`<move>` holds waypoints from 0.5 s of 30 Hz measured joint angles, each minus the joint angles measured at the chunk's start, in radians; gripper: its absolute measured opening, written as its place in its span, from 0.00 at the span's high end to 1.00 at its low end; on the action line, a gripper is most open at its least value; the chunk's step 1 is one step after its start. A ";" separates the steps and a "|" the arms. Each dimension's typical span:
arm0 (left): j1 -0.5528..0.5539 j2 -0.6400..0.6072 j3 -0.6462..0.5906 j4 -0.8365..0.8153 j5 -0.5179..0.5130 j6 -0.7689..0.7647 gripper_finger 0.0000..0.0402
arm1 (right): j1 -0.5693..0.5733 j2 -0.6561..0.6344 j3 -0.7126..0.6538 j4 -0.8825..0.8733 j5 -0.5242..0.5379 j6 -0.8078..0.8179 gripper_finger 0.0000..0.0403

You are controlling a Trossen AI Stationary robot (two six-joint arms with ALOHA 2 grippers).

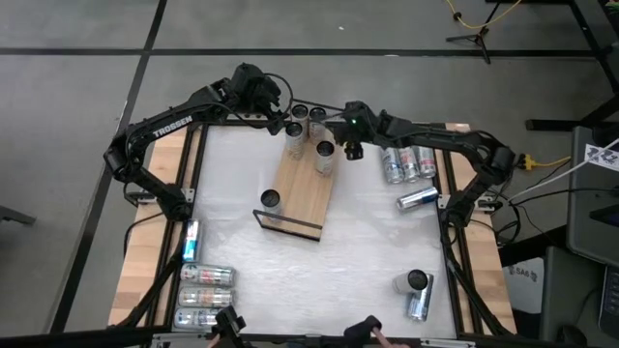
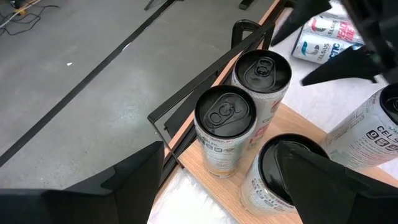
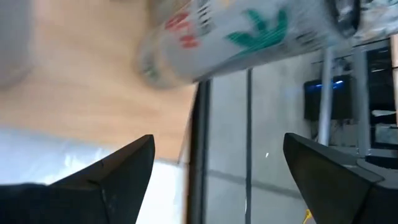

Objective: Place canned beverage on shelf
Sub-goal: Adjust the pink soda cans

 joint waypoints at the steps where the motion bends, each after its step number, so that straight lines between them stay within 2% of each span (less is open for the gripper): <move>1: 0.000 0.000 0.000 0.000 0.000 0.000 0.24 | 0.003 -0.008 0.000 -0.028 0.008 0.001 0.12; 8: 0.000 0.000 0.000 0.000 0.000 0.000 0.24 | 0.071 -0.082 0.000 -0.220 0.021 0.066 0.12; 12: 0.000 0.000 0.000 0.000 0.000 0.000 0.24 | 0.124 -0.116 0.000 -0.316 0.077 0.144 0.12; 15: 0.000 0.000 0.000 0.000 0.000 0.000 0.24 | 0.162 -0.128 0.000 -0.359 0.077 0.216 0.12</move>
